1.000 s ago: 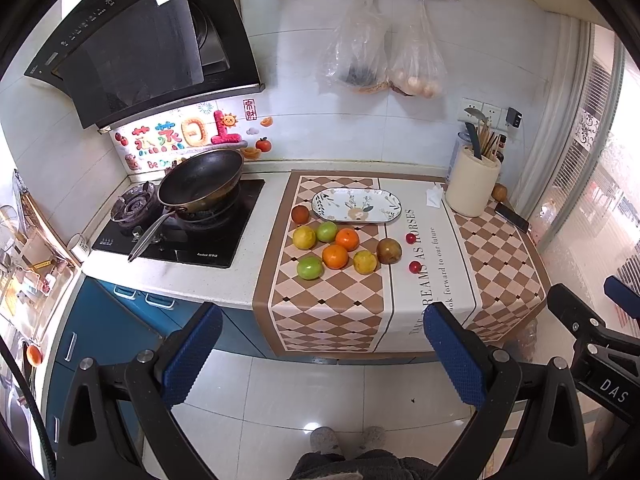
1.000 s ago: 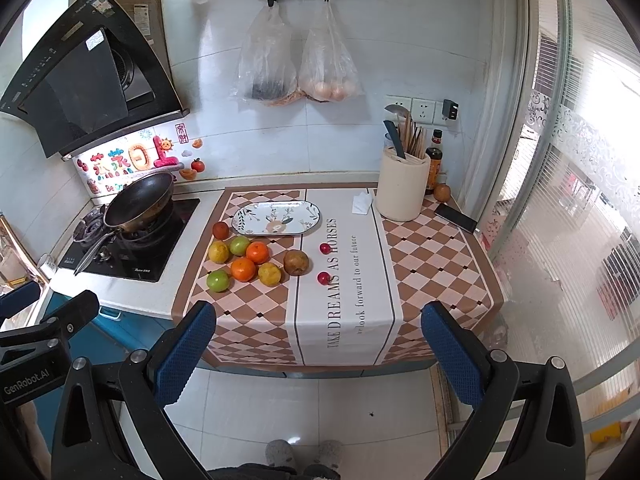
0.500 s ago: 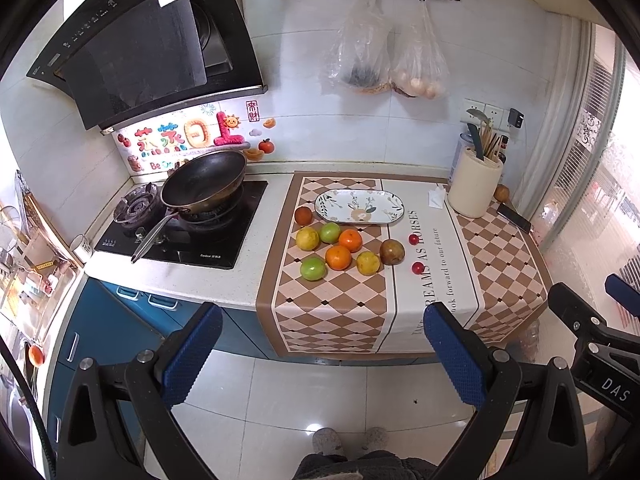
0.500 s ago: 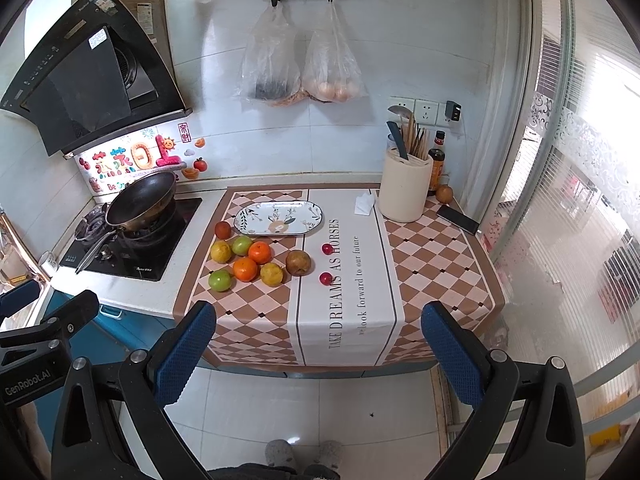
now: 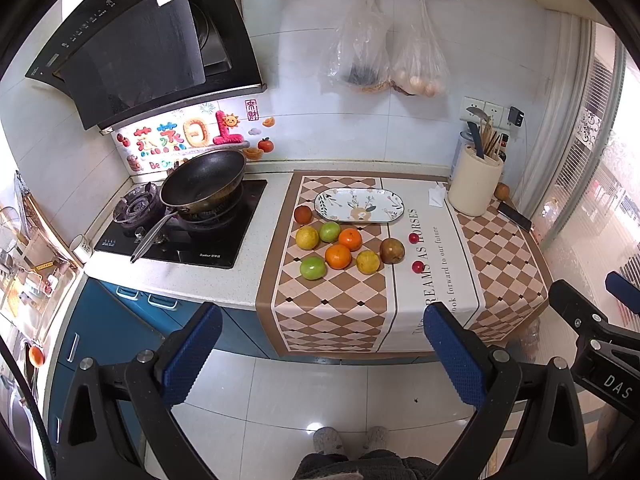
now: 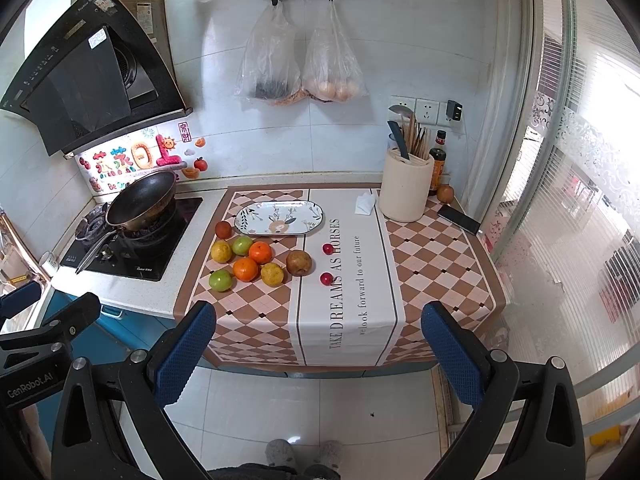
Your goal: Organize fruits
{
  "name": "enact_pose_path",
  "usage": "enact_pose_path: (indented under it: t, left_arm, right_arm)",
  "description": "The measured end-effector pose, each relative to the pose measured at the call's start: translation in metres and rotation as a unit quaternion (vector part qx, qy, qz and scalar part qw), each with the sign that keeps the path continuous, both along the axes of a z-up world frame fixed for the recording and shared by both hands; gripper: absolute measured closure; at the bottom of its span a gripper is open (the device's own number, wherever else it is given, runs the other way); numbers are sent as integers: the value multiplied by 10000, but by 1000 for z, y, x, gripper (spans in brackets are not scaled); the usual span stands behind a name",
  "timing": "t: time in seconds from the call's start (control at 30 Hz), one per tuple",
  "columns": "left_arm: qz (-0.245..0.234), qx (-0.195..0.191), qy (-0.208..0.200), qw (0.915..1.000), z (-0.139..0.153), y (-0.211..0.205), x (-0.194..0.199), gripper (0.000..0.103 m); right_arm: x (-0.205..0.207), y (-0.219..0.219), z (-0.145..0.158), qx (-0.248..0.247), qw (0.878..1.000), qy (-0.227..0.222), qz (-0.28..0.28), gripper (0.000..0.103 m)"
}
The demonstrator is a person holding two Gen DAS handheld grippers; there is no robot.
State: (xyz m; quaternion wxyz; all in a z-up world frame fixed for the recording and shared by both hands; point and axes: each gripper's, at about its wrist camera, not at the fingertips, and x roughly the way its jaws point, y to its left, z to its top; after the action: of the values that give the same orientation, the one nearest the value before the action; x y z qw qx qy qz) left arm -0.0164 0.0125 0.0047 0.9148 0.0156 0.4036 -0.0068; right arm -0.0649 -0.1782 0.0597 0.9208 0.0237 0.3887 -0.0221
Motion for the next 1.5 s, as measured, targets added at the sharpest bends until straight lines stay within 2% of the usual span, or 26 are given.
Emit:
enact_pose_path:
  t: [1.23, 1.33, 1.43, 1.5]
  left_arm:
    - [0, -25, 18, 10000, 3, 22, -2, 0]
    - [31, -23, -42, 10000, 0, 23, 6, 0]
    - [160, 61, -197, 9997, -9, 29, 22, 0]
    - [292, 223, -350, 9987, -20, 34, 37, 0]
  right_arm:
    - [12, 5, -4, 103, 9999, 55, -1, 0]
    - [17, 7, -9, 126, 9999, 55, -82, 0]
    - [25, 8, -18, 315, 9992, -221, -114, 0]
    - [31, 12, -27, 246, 9991, -321, -143, 0]
